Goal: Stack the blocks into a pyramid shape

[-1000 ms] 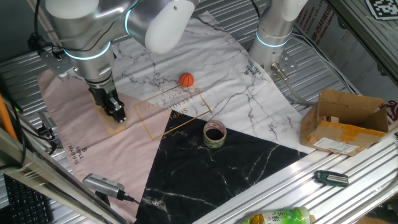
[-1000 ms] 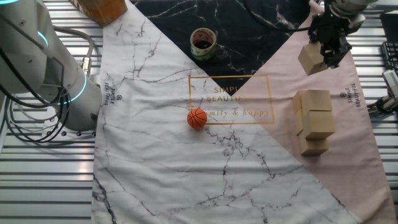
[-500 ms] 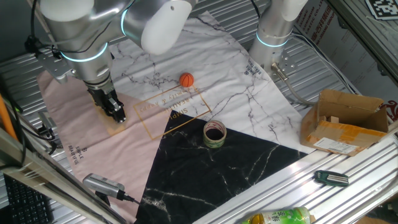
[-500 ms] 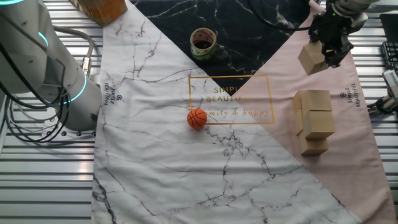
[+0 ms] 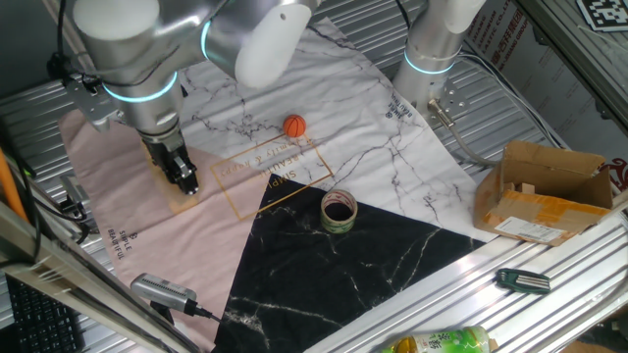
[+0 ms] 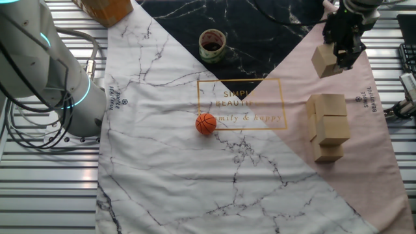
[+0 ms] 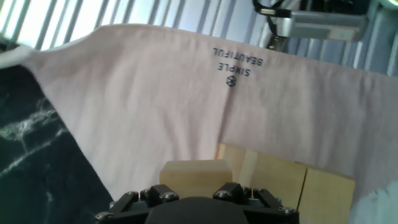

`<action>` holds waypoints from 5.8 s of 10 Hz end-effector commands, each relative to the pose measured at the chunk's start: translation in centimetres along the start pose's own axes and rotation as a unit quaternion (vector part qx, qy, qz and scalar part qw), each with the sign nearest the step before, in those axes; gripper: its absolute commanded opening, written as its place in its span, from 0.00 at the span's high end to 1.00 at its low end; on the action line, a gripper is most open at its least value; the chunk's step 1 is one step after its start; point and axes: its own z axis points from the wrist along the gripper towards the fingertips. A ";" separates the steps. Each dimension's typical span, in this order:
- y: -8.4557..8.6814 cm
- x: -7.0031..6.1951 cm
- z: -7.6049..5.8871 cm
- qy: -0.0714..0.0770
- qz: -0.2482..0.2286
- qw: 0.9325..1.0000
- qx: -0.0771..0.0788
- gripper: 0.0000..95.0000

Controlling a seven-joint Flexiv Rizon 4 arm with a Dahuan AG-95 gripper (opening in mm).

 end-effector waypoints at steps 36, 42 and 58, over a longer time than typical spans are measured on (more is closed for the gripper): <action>-6.1 -1.5 1.9 0.007 0.039 0.999 0.011 1.00; -6.1 -1.5 1.9 -0.002 0.080 0.997 -0.012 1.00; -10.5 1.5 2.1 0.005 0.066 0.998 -0.017 1.00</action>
